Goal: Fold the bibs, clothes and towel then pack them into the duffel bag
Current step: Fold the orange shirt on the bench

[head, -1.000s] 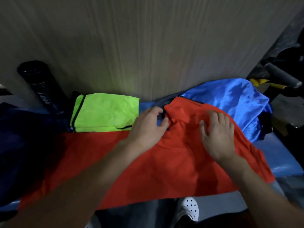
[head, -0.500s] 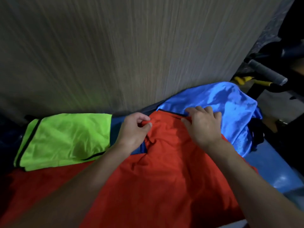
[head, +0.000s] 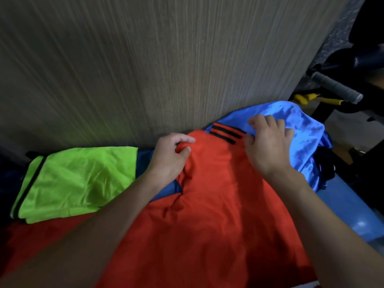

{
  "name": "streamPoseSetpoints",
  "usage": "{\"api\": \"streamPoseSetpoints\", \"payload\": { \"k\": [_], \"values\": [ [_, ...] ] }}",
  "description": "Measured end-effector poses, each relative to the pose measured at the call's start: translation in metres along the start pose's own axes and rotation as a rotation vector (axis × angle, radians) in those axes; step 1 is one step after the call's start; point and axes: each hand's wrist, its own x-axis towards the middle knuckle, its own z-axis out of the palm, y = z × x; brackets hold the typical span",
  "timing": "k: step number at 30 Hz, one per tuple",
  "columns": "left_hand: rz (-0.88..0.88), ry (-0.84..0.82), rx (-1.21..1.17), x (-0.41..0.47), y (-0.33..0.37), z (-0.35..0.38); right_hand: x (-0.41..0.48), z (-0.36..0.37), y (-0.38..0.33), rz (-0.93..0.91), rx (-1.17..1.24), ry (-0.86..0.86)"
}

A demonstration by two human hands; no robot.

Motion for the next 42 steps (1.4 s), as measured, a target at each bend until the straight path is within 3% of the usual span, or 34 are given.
{"api": "streamPoseSetpoints", "payload": {
  "k": [4,8,16,21,28,30,35,39,42],
  "values": [
    [-0.104,-0.027,-0.025,0.002,-0.008,0.005,-0.008,-0.006,0.0,-0.093,0.018,-0.106],
    [-0.213,-0.023,-0.109,0.019,-0.006,0.013,-0.019,-0.006,0.004,-0.105,-0.121,-0.264],
    [-0.235,-0.047,0.081,0.041,0.005,0.015,-0.024,-0.012,0.015,-0.11,-0.056,-0.201],
    [-0.043,0.033,-0.025,0.047,0.022,0.021,-0.021,-0.017,0.025,0.004,0.028,-0.116],
    [0.056,-0.004,0.019,0.058,0.019,0.041,-0.025,-0.016,0.037,0.048,0.017,-0.179],
    [0.057,-0.093,0.114,0.062,0.019,0.045,-0.027,-0.018,0.04,0.055,-0.002,-0.224],
    [0.383,-0.342,0.66,0.069,0.023,0.051,-0.031,-0.02,0.047,0.067,0.034,-0.268],
    [0.551,-0.421,0.821,0.077,0.027,0.058,-0.033,-0.018,0.053,0.09,0.085,-0.279],
    [0.589,-0.354,0.788,0.08,0.027,0.059,-0.035,-0.018,0.055,0.108,0.154,-0.245]
  ]
}}
